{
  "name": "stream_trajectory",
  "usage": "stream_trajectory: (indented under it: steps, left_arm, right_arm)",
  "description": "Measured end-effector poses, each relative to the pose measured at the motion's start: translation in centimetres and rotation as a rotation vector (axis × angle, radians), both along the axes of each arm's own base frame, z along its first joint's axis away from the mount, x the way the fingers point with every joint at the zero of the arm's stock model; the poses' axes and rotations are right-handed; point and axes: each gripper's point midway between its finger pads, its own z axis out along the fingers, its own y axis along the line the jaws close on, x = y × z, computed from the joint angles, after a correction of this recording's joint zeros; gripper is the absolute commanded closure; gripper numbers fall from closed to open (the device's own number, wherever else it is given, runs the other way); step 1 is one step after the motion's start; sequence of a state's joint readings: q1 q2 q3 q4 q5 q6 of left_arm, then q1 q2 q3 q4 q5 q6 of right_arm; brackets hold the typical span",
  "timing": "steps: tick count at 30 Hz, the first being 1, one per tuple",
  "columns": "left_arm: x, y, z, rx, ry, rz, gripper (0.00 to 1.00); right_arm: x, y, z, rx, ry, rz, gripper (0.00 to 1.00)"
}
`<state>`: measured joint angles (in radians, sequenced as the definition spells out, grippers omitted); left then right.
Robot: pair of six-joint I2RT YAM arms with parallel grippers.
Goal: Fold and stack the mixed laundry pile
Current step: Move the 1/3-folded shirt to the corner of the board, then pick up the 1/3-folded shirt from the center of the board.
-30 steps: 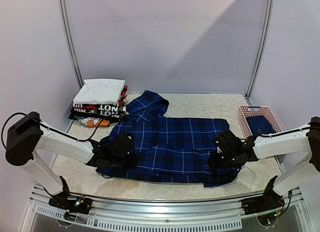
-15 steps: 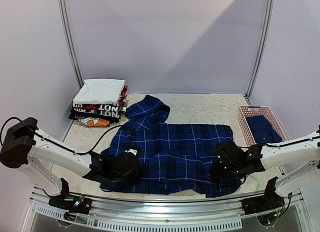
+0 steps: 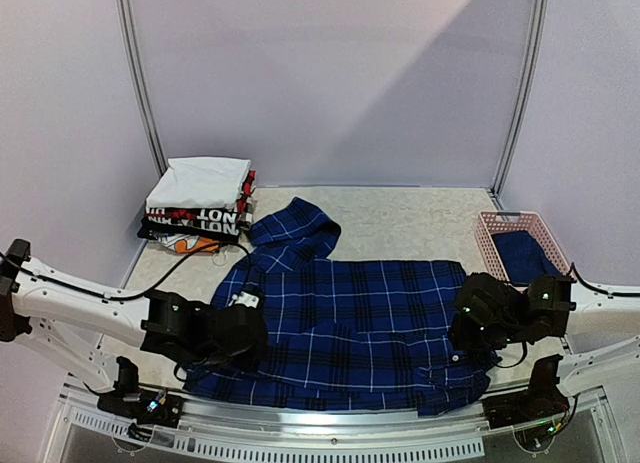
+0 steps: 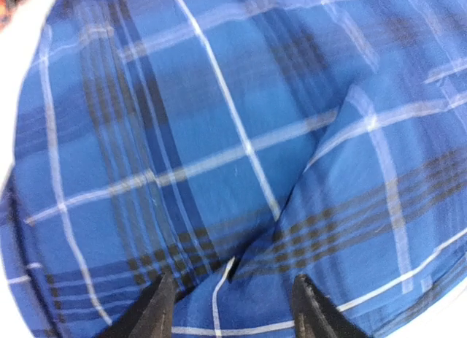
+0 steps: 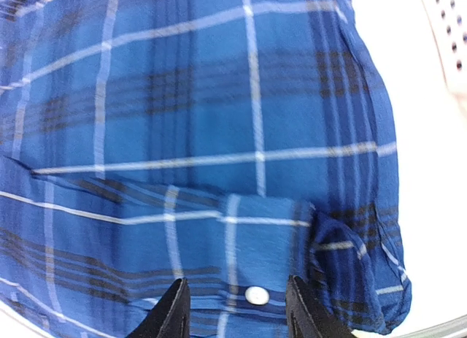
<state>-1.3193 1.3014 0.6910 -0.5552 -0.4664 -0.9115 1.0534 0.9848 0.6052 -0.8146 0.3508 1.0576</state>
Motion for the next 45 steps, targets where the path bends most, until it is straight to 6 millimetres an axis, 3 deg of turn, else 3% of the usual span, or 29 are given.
stream_trajectory:
  steps: [4, 7, 10, 15, 21, 31, 38, 45]
  left_arm:
    - [2.2, -0.5, 4.5, -0.039, -0.139, 0.002, 0.3]
    - [4.7, 0.2, 6.9, -0.056, -0.206, 0.017, 0.31]
    - [8.2, 1.8, 7.8, -0.052, -0.216, 0.063, 0.31]
    - [13.7, 4.0, 8.4, -0.007, -0.2, 0.108, 0.34]
    - [18.5, 5.7, 5.9, -0.009, -0.116, 0.132, 0.4]
    - [23.7, 7.0, -0.1, 0.018, 0.05, 0.097, 0.47]
    - [25.4, 8.8, -2.6, 0.004, 0.115, 0.105, 0.53]
    - [26.1, 7.6, -3.2, -0.053, 0.137, 0.06, 0.56]
  right_arm:
    - [1.2, 1.7, 2.2, 0.037, -0.053, 0.025, 0.48]
    - [2.3, 3.1, 3.6, 0.049, -0.091, 0.043, 0.47]
    - [3.6, 4.8, 4.2, 0.059, -0.113, 0.058, 0.42]
    - [5.6, 6.0, 2.6, 0.019, -0.087, 0.062, 0.31]
    - [7.9, 6.1, 1.4, 0.027, -0.07, 0.043, 0.17]
    - [10.3, 5.2, 2.2, 0.037, -0.101, 0.016, 0.13]
    - [10.3, 4.8, 3.4, 0.049, -0.126, 0.024, 0.13]
    - [10.1, 4.5, 4.0, 0.061, -0.143, 0.022, 0.13]
